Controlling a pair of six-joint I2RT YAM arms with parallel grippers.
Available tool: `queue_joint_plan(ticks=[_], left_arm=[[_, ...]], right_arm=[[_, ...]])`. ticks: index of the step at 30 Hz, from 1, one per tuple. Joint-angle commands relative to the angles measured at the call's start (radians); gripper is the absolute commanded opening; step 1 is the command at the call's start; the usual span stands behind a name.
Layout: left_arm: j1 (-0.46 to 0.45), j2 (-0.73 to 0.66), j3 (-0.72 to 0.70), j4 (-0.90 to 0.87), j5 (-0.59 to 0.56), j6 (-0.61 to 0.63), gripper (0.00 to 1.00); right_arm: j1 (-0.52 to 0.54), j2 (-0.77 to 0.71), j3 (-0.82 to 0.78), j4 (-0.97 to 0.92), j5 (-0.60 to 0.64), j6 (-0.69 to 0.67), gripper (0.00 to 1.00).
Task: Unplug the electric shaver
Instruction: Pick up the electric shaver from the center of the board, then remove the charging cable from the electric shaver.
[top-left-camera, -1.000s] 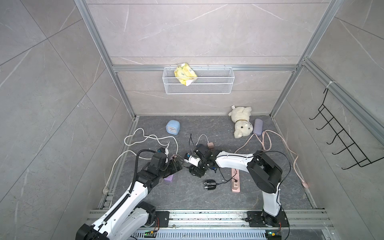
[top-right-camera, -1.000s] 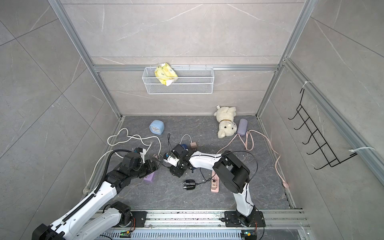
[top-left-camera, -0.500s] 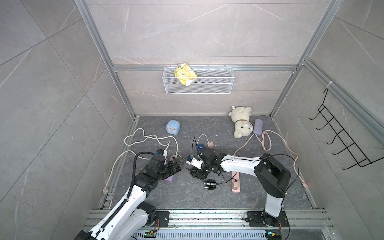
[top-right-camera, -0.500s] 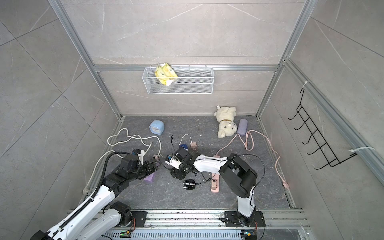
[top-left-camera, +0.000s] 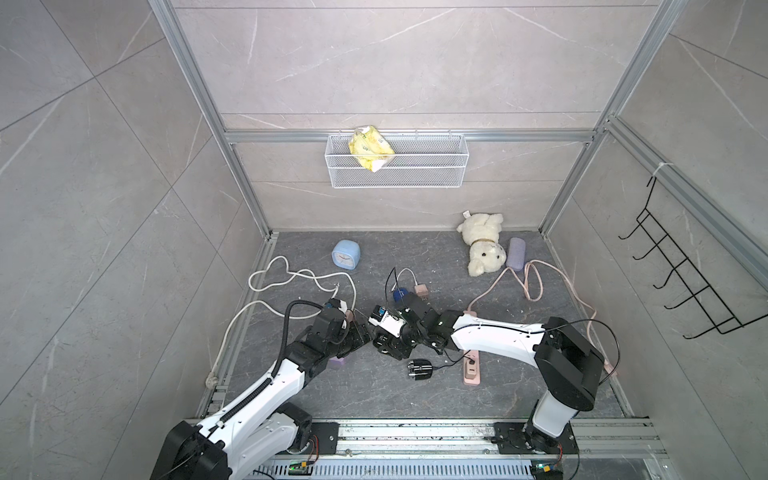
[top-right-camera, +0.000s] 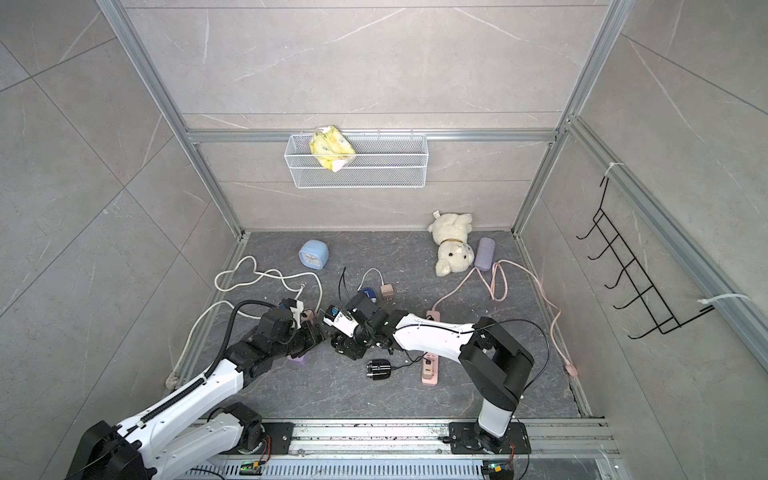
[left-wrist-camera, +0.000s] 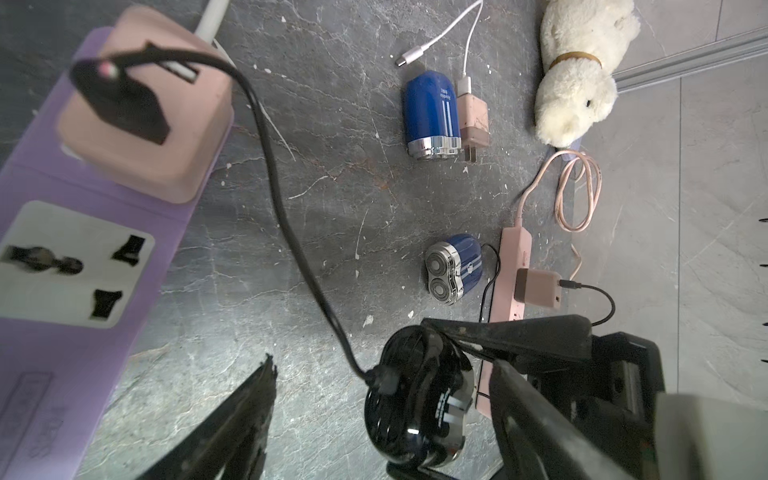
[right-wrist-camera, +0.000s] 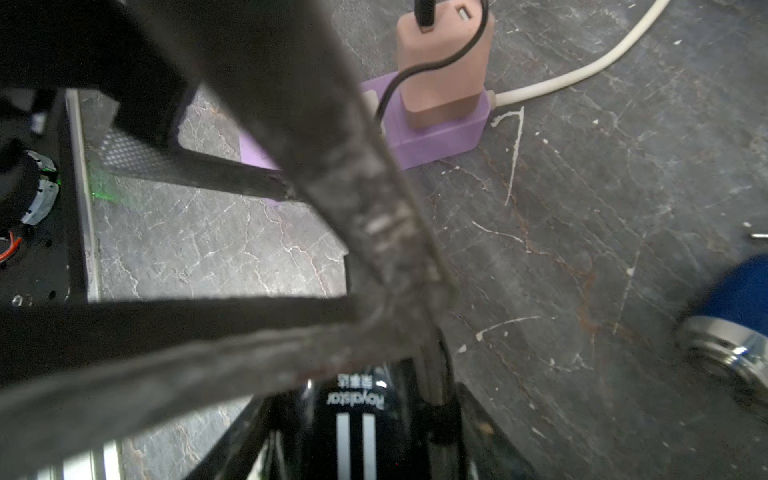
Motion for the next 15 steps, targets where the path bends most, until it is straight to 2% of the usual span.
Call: queue_joint_plan(ticks=[1, 7, 15], left_arm=[[-0.004, 0.017, -0.017, 0.102, 0.002, -0.044, 0.75], [-0.005, 0.031, -0.054, 0.154, -0.008, -0.089, 0.65], [-0.005, 0.027, -0.095, 0.239, -0.020, -0.145, 0.61]], right_arm=[[0.017, -0.038, -0.016, 0.043, 0.019, 0.028, 0.45], [0.027, -0.085, -0.056, 0.087, 0.046, 0.048, 0.44], [0.037, -0.106, -0.094, 0.143, 0.068, 0.080, 0.42]])
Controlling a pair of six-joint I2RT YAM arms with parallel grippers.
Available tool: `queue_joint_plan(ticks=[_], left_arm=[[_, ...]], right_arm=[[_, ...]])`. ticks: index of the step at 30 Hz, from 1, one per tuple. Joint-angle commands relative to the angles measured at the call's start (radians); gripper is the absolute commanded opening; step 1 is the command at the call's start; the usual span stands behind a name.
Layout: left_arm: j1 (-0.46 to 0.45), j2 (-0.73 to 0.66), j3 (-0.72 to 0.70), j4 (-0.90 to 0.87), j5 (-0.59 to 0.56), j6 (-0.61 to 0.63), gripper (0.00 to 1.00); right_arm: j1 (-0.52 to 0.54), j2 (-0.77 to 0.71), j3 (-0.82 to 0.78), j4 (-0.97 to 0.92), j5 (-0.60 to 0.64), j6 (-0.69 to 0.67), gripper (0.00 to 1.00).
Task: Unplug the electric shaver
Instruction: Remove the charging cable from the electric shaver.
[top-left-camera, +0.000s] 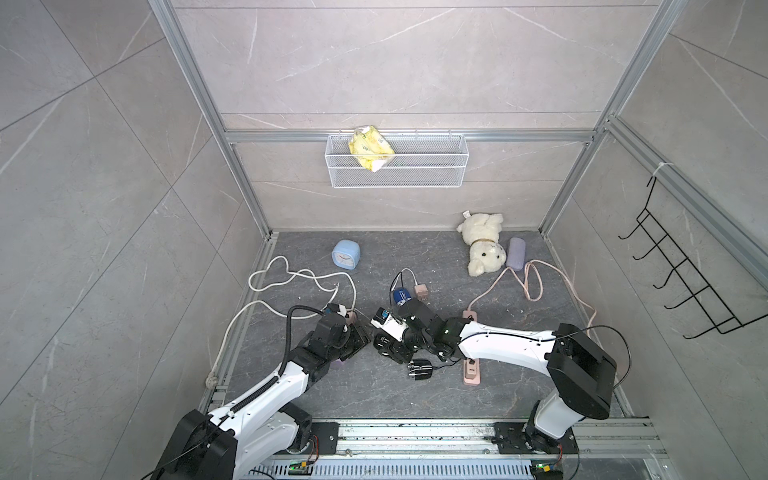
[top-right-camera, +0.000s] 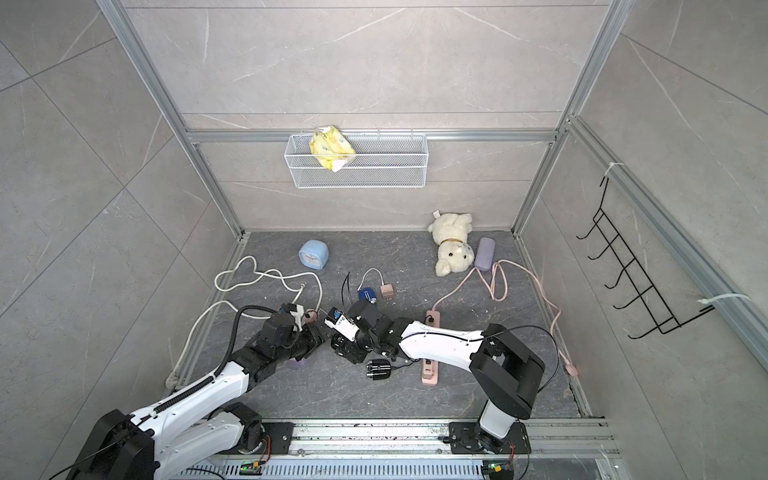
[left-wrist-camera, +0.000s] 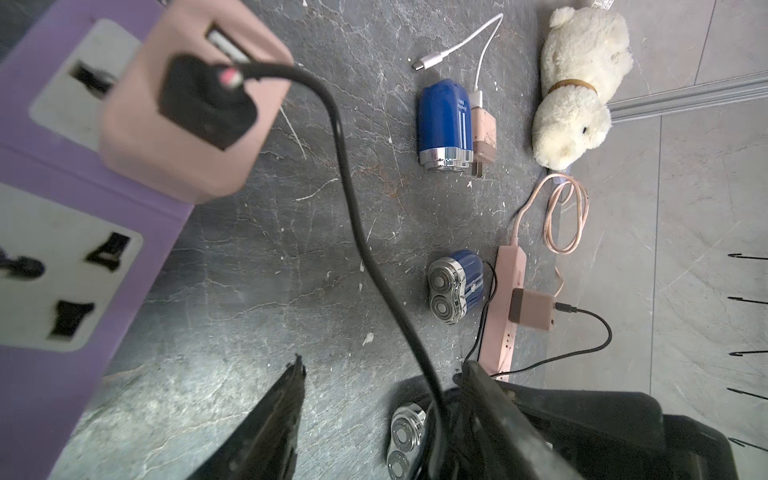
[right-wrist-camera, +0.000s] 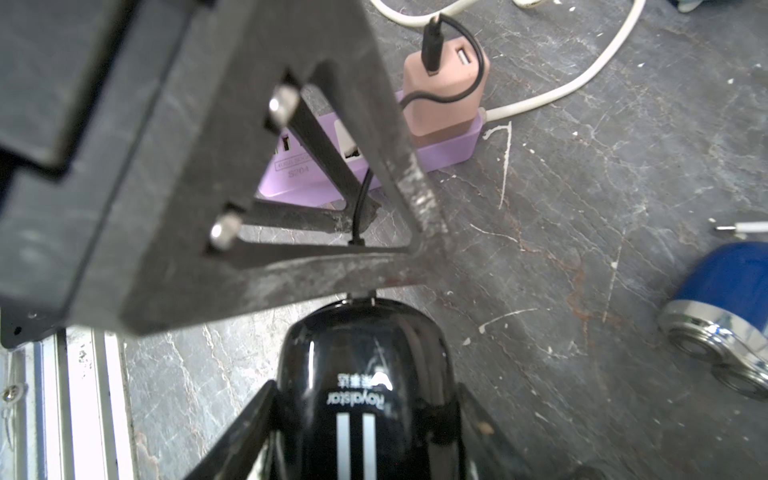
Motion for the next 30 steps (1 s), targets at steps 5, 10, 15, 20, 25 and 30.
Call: queue_joint_plan(ticks=[5, 10, 15, 20, 25, 30], left_arm=[[-0.003, -0.039, -0.024, 0.090, -0.040, -0.056, 0.56], [-0.002, -0.098, -0.053, 0.102, -0.071, -0.068, 0.52], [-0.002, -0.121, -0.072, 0.147, -0.057, -0.091, 0.51], [-0.002, -0.073, -0.065, 0.171, -0.031, -0.090, 0.49], [-0.001, -0.037, -0.050, 0.215, -0.005, -0.101, 0.40], [-0.001, -0.032, -0.042, 0.214, 0.003, -0.100, 0.28]], right_arm=[[0.017, -0.030, -0.023, 0.079, 0.017, 0.043, 0.42], [0.023, -0.024, -0.022, 0.082, 0.013, 0.046, 0.42], [0.028, -0.027, -0.027, 0.098, 0.023, 0.053, 0.42], [0.031, -0.022, -0.027, 0.105, 0.024, 0.057, 0.41], [0.034, -0.023, -0.030, 0.106, 0.029, 0.058, 0.41], [0.037, -0.016, -0.026, 0.103, 0.029, 0.060, 0.41]])
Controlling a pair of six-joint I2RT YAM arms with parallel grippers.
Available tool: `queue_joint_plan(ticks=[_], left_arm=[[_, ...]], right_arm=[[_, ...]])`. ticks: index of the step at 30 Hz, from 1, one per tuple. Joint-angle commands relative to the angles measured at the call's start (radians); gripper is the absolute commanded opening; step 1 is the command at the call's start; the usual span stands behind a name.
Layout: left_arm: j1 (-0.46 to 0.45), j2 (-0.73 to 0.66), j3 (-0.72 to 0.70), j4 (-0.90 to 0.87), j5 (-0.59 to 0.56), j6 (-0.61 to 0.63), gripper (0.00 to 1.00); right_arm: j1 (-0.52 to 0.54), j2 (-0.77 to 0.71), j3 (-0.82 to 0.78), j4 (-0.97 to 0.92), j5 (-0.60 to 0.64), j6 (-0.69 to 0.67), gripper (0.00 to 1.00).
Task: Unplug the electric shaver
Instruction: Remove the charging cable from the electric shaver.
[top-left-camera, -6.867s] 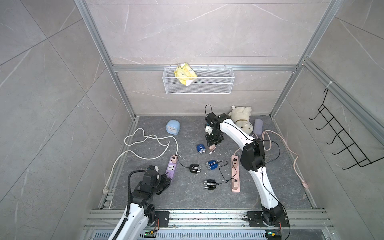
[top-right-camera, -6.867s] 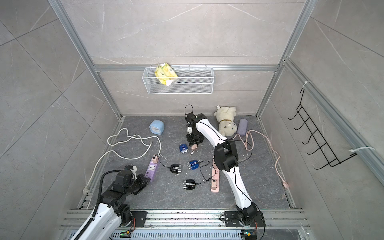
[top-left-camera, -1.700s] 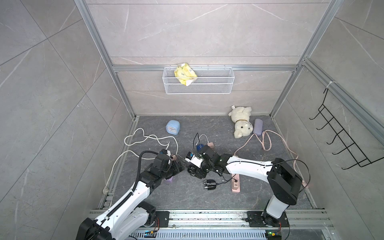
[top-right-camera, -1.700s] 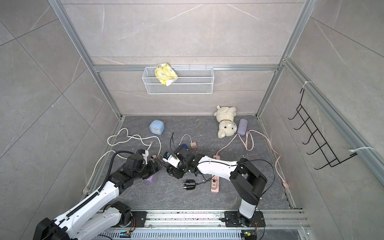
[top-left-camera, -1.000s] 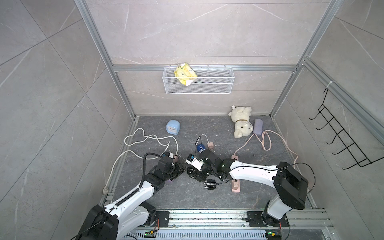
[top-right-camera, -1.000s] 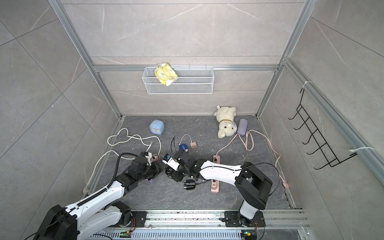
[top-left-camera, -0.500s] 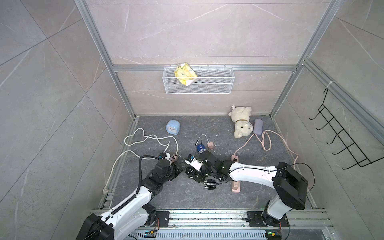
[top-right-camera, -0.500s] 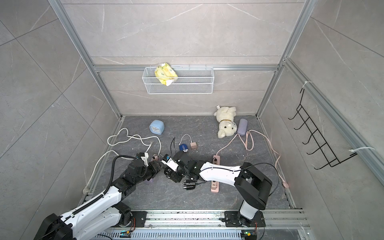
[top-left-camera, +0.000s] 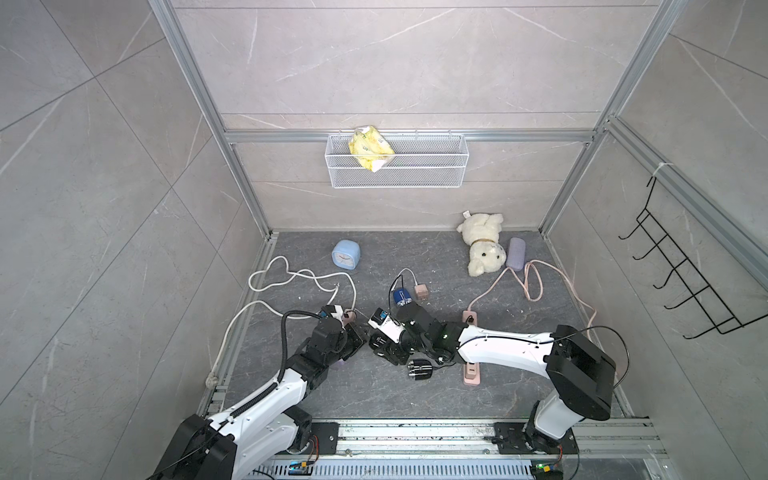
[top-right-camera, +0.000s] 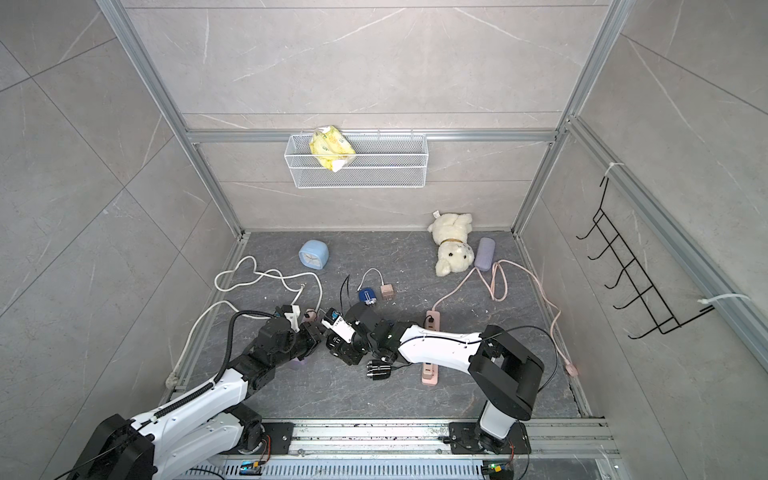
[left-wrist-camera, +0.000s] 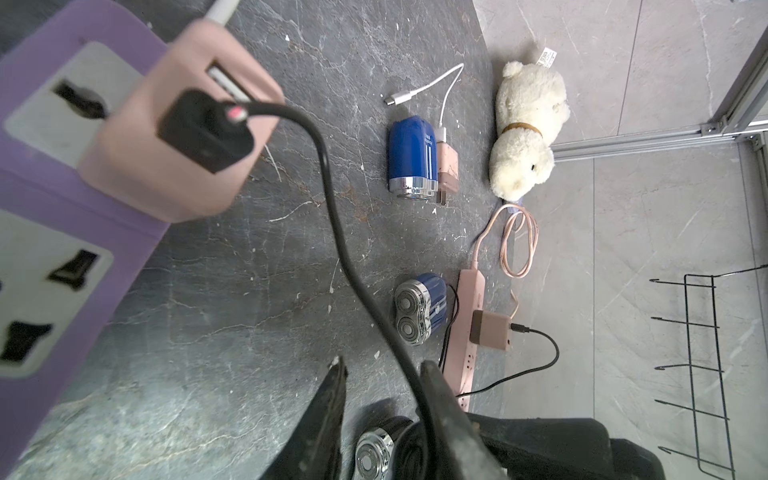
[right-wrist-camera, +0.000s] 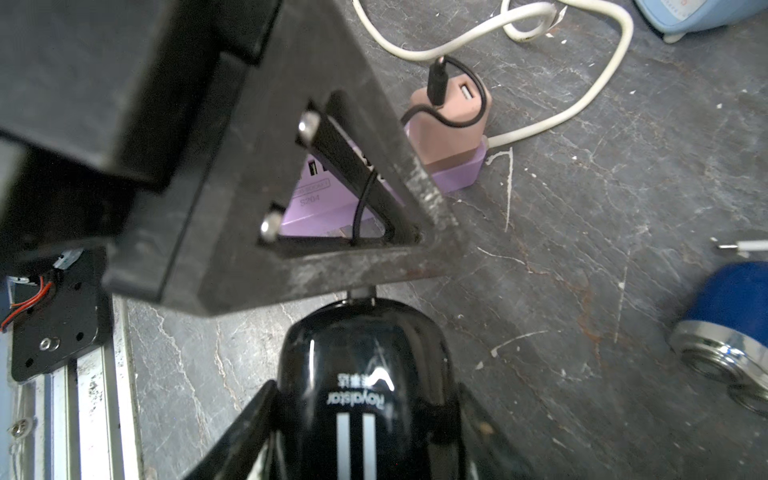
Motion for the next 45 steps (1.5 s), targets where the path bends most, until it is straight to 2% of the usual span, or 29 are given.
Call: queue_joint_plan(ticks=[1, 8, 18, 30, 39, 42, 45], left_arm=[[-0.002, -0.003, 0.029, 0.048, 0.020, -0.018, 0.24], [-0.002, -0.038, 0.020, 0.034, 0.007, -0.020, 0.00], [-0.003, -0.043, 0.001, 0.064, -0.017, -0.020, 0.00], [-0.001, -0.055, -0.015, 0.068, -0.044, -0.011, 0.00], [0.000, -0.074, 0.003, 0.011, -0.061, 0.011, 0.00], [0.000, -0.059, 0.015, -0.001, -0.043, 0.020, 0.00], [0.000, -0.047, 0.026, -0.028, -0.033, 0.027, 0.00]], right_arm=[[0.008, -0.014, -0.005, 0.025, 0.008, 0.015, 0.41], [0.010, -0.004, -0.004, 0.030, 0.010, 0.020, 0.41], [0.011, -0.009, -0.014, 0.019, 0.017, 0.020, 0.41], [0.011, -0.043, -0.107, 0.011, 0.041, 0.019, 0.40], [0.015, -0.076, -0.157, 0.005, 0.046, 0.043, 0.40], [0.014, -0.079, -0.119, -0.065, 0.100, 0.053, 0.39], [0.013, -0.046, -0.011, -0.201, 0.207, 0.074, 0.37]])
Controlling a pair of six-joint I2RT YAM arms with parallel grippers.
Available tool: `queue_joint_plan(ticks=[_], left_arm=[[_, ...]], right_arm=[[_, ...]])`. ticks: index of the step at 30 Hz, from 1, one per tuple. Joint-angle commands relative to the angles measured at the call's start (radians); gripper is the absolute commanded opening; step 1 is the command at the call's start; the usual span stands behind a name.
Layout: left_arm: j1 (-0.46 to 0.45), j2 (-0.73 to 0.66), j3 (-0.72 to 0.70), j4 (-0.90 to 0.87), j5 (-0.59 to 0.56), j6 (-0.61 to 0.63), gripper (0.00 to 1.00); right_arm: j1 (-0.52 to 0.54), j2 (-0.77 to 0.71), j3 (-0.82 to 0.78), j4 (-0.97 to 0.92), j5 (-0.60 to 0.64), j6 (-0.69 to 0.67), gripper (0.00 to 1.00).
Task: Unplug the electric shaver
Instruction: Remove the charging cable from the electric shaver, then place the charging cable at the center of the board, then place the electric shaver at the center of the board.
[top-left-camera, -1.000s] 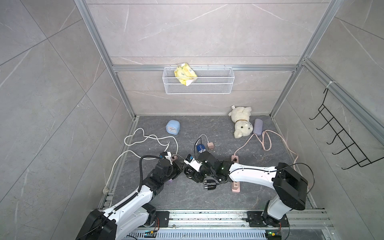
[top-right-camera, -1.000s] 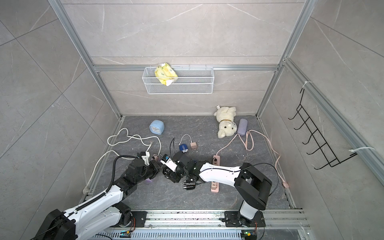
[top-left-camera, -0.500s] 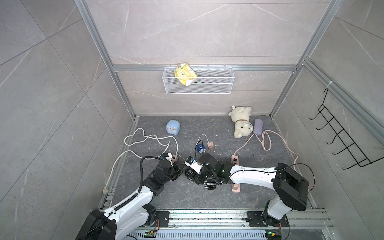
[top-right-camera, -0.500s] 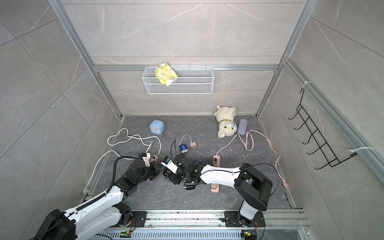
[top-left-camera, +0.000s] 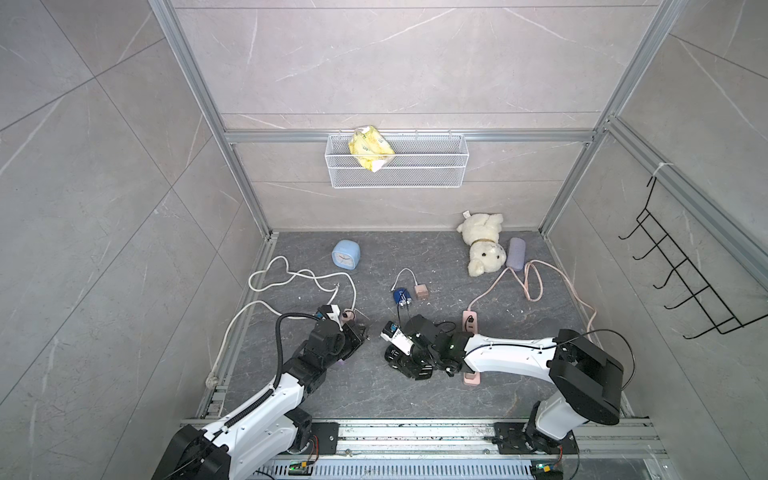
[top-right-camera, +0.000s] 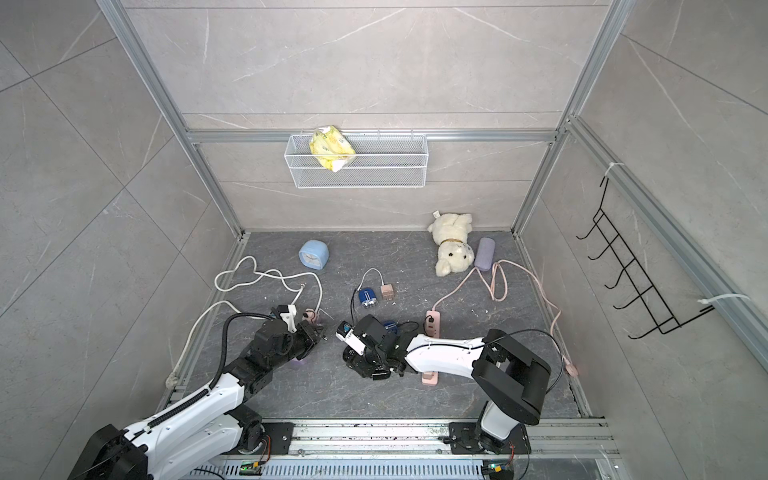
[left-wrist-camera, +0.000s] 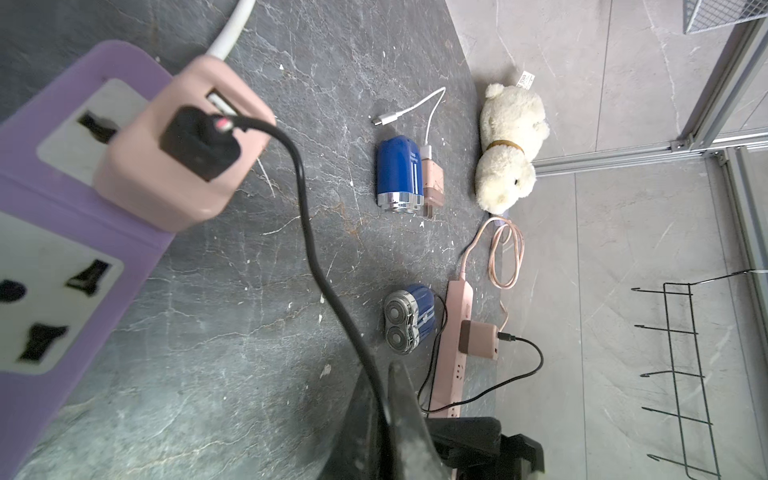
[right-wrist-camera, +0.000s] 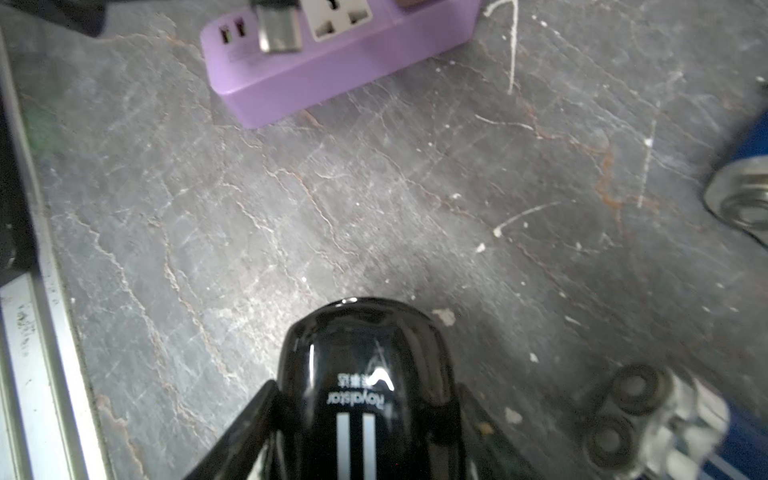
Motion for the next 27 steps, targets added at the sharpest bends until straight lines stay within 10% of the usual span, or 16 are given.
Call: queue_joint_plan(ticks=[1, 10, 27], left_arm=[[0.003, 0.010, 0.043, -0.030, 0.010, 0.042, 0.00], [0.001, -0.040, 0.046, -0.103, 0.020, 0.077, 0.00], [-0.001, -0.014, 0.088, -0.173, 0.072, 0.125, 0.00]], right_arm=[[0.001, 0.018, 0.146, -0.157, 0.126, 0.030, 0.37], [-0.022, 0.305, 0.585, -0.420, 0.288, 0.049, 0.36], [-0.144, 0.732, 1.133, -0.656, 0.154, 0.108, 0.37]])
